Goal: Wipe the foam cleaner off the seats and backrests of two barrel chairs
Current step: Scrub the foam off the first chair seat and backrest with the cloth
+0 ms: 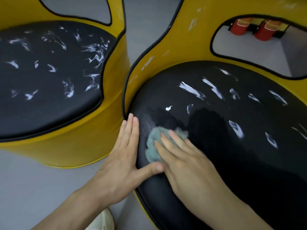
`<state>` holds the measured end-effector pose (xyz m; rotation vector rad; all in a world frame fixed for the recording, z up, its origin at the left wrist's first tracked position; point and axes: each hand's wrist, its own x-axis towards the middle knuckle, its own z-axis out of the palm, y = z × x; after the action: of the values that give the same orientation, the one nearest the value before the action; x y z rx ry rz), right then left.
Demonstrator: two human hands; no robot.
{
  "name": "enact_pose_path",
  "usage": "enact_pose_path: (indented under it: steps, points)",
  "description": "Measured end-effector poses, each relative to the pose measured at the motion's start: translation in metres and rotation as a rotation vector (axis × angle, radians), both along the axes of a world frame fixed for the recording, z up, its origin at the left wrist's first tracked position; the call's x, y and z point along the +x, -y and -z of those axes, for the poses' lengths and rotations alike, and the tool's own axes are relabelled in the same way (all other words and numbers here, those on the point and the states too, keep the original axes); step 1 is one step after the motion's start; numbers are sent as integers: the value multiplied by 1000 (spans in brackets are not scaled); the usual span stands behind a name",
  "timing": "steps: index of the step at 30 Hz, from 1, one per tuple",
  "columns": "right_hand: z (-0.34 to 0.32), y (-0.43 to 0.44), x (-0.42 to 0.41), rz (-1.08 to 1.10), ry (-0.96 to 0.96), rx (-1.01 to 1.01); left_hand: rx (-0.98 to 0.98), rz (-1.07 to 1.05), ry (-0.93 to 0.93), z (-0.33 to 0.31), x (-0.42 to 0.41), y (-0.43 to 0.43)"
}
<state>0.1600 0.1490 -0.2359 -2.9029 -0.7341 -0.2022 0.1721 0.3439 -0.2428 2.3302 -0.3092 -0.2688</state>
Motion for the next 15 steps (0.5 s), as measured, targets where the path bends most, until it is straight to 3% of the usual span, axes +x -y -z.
enact_pose_path:
  steps: [6, 15]
  points:
    - [-7, -43, 69, 93, -103, -4, -64, -32, 35, 3, -1, 4]
    - [-2, 44, -85, 78, 18, 8, -79, -53, 25, 1, -4, 4]
